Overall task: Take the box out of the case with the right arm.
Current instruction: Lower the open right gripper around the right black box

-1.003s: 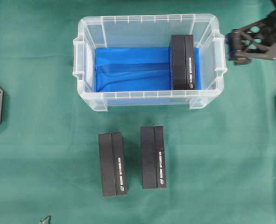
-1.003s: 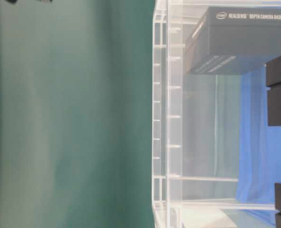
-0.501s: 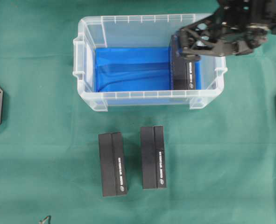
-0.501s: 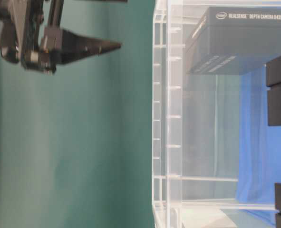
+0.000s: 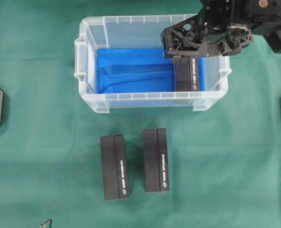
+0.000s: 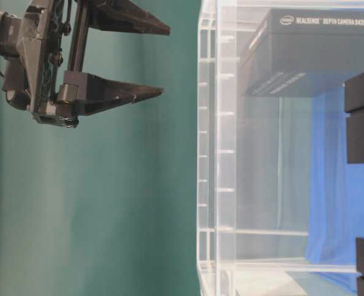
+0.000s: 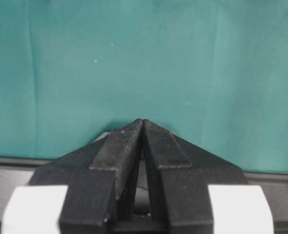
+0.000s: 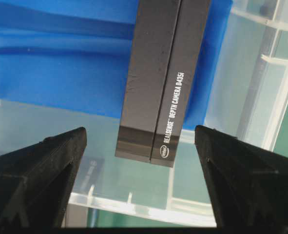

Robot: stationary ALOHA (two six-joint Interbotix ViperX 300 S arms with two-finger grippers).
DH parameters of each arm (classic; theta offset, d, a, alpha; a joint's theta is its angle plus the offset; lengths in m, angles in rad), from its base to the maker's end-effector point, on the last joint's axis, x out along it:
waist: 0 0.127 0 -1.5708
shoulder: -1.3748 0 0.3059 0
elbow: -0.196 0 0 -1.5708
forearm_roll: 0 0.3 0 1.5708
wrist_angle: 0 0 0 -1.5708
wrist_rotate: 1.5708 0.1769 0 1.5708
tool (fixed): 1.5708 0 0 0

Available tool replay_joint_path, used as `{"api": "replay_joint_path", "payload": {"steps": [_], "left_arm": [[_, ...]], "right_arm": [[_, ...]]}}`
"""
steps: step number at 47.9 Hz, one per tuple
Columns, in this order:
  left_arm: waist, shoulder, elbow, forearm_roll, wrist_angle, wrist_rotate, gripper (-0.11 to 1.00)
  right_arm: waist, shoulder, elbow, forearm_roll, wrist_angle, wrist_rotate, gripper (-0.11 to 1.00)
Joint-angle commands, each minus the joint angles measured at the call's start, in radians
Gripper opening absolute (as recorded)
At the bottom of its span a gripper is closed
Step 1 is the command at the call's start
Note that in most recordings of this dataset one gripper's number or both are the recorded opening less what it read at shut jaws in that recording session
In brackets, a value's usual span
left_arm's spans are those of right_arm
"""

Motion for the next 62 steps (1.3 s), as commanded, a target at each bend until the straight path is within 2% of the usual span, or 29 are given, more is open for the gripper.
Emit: {"api": "replay_joint_path", "payload": {"steps": [1,62], "left_arm": [[0.003,-0.002,-0.028,0.003,-0.003,0.000,0.02],[0.003,0.002,-0.028,0.003,-0.003,-0.002,0.02]], "right_arm": [[0.002,-0.014,-0.025,0.002,-0.003,-0.003,0.88],[0.000,-0.014,-0.025,0.000,-0.005,-0.018,0.88]]}}
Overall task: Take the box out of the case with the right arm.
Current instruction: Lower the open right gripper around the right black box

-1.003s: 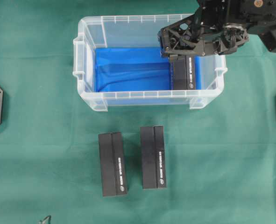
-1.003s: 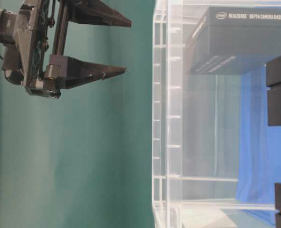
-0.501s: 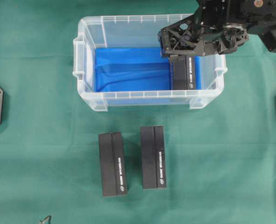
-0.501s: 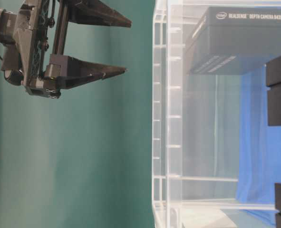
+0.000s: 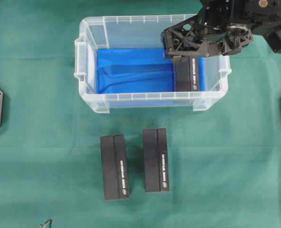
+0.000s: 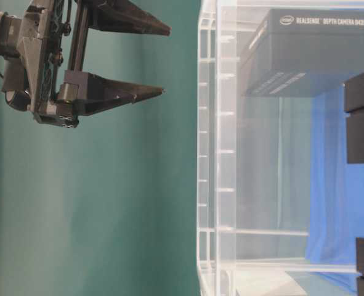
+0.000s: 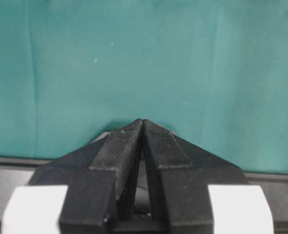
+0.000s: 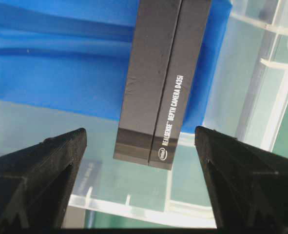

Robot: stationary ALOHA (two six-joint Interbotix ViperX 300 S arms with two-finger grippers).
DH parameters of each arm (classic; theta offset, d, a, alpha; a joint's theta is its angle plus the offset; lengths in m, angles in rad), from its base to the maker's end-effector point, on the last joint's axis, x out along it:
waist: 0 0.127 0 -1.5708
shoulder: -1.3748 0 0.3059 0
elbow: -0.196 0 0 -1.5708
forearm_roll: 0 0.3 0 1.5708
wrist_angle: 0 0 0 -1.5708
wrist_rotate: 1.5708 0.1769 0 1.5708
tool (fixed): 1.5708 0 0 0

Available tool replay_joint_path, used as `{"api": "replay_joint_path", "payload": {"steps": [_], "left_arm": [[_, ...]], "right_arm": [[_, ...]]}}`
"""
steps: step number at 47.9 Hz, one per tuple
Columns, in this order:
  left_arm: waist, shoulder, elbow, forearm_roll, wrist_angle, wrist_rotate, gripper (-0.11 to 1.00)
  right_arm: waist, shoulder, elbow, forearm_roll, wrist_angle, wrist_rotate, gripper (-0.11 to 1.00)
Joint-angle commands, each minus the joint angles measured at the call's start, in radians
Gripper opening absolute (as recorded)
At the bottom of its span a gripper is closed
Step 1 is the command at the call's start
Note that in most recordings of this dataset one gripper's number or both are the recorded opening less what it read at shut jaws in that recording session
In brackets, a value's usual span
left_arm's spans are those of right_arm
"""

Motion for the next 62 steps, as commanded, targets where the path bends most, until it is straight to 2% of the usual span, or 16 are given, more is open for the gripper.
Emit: {"api": "replay_joint_path", "payload": {"steps": [1,62], "left_arm": [[0.003,0.000,-0.028,0.002,-0.003,0.000,0.02],[0.002,-0.002,-0.028,0.003,-0.002,0.002,0.02]], "right_arm": [[0.000,-0.014,-0.023,0.000,-0.005,-0.005,0.88],[-0.002,-0.008,-0.023,0.002,-0.014,0.002,0.91]]}}
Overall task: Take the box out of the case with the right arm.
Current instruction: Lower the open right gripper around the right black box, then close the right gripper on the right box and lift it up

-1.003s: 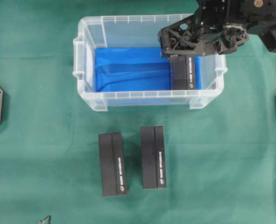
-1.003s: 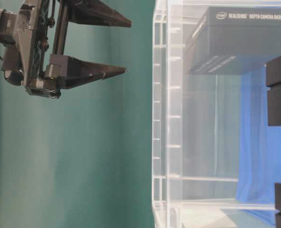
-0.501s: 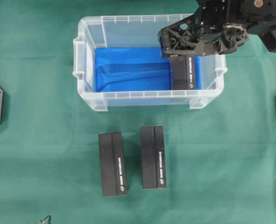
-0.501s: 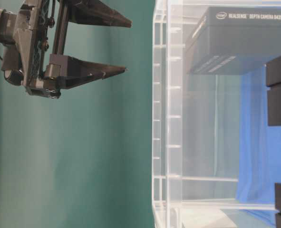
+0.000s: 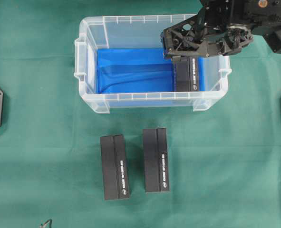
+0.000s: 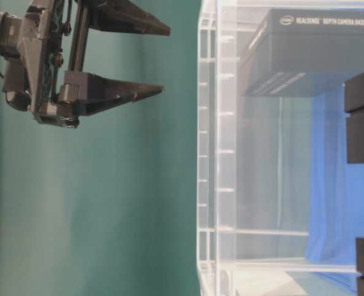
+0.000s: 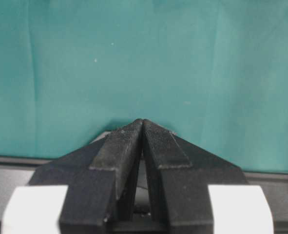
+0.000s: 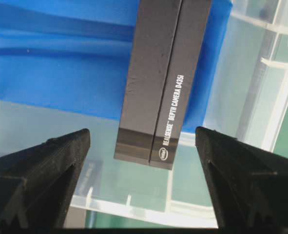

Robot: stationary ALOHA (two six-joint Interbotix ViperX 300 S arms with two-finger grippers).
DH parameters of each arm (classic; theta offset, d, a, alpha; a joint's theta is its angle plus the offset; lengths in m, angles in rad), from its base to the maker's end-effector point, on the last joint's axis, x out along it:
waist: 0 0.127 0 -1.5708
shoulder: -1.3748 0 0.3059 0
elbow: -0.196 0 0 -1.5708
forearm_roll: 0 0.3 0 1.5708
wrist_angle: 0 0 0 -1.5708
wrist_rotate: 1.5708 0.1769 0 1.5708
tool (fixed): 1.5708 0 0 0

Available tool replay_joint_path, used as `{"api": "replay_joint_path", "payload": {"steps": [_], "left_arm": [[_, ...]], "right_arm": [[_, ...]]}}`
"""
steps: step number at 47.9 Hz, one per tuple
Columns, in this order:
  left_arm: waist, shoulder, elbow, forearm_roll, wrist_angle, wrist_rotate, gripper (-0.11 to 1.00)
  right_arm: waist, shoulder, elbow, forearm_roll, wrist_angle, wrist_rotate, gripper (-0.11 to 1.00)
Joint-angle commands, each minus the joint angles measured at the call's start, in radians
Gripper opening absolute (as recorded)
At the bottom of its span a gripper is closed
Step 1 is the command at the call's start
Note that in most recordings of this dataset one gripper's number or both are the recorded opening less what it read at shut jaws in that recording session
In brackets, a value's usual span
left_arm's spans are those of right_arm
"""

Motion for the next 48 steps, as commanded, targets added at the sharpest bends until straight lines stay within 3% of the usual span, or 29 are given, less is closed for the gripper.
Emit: {"api": "replay_joint_path", "payload": {"steps": [1,27,48], "left_arm": [[0.003,-0.002,-0.028,0.003,-0.002,0.000,0.02],[0.003,-0.003,-0.026,0.003,0.000,0.002,0.02],[0.003,0.000,-0.026,0.003,0.000,0.000,0.02]], "right_arm": [[-0.002,-0.009,-0.023,0.002,-0.012,-0.002,0.91],[-0.005,0.026,0.002,0.002,-0.020,0.002,0.92],[-0.032,0.038,0.118,0.002,-0.153,0.025,0.92]]}}
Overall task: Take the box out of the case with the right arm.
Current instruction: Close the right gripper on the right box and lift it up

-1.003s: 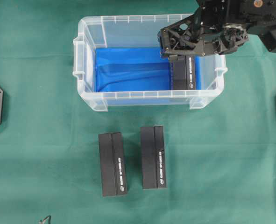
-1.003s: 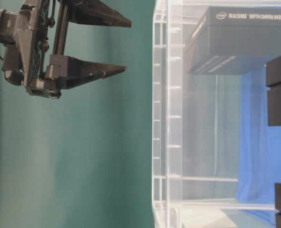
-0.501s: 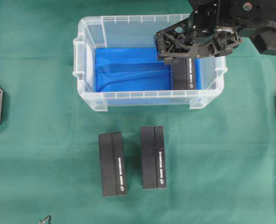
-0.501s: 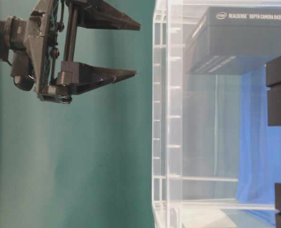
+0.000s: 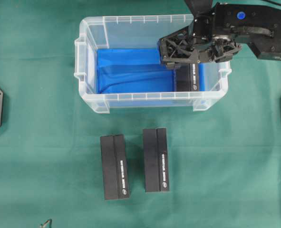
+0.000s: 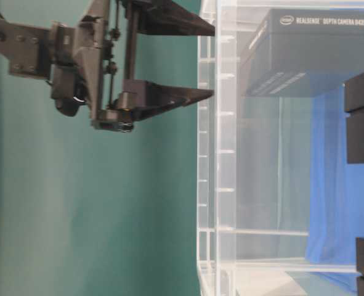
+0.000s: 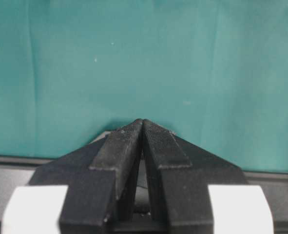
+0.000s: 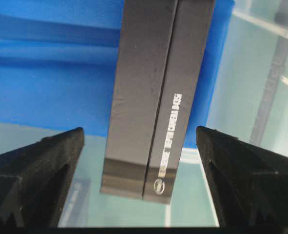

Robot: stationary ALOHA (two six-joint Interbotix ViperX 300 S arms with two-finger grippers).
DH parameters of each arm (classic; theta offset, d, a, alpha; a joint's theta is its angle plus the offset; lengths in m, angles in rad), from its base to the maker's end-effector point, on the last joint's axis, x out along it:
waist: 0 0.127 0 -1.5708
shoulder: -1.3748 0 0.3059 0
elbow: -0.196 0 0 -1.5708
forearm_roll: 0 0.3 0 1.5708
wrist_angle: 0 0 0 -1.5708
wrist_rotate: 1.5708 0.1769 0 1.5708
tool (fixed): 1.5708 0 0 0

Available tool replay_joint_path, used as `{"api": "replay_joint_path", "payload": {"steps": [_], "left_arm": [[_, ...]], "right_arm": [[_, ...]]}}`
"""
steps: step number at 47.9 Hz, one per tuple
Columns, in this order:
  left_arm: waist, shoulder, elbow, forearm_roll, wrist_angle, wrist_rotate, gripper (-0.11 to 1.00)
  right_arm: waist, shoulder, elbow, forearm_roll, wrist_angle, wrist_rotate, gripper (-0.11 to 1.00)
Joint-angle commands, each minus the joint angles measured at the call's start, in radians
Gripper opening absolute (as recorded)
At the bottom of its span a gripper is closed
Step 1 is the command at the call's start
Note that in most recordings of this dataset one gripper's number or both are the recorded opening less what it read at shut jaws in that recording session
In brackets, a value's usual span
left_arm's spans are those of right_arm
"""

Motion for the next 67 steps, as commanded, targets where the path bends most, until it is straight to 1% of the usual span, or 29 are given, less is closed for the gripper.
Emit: {"api": "replay_joint_path", "payload": {"steps": [1,8,17,25,47,51,53,55,60,67], "left_arm": [[0.002,0.003,-0.028,0.002,-0.002,0.002,0.02],[0.003,0.003,-0.028,0.003,-0.003,0.002,0.02],[0.002,0.003,-0.026,0.002,-0.003,0.002,0.02],[0.003,0.003,-0.028,0.003,-0.003,0.000,0.02],[0.003,0.003,-0.026,0.003,-0.005,-0.002,0.02],[0.003,0.003,-0.028,0.002,-0.005,-0.002,0.02],[0.003,0.003,-0.028,0.003,-0.005,-0.002,0.02],[0.003,0.003,-0.028,0.003,-0.005,-0.002,0.02],[0.003,0.002,-0.026,0.003,-0.005,0.000,0.02],[0.003,0.000,-0.026,0.003,-0.005,0.000,0.02]], "right_arm": [[-0.008,-0.008,0.009,-0.002,-0.031,0.002,0.92],[-0.014,0.014,0.038,0.002,-0.075,0.002,0.92],[-0.015,0.060,0.061,0.025,-0.120,0.002,0.92],[-0.015,0.080,0.074,0.043,-0.138,0.002,0.92],[-0.020,0.080,0.083,0.051,-0.163,0.009,0.92],[-0.021,0.080,0.083,0.060,-0.160,0.025,0.91],[-0.023,0.080,0.084,0.060,-0.156,0.035,0.89],[-0.023,0.080,0.083,0.058,-0.153,0.046,0.85],[-0.023,0.080,0.083,0.055,-0.149,0.061,0.64],[-0.023,0.080,0.083,0.055,-0.149,0.060,0.64]]}}
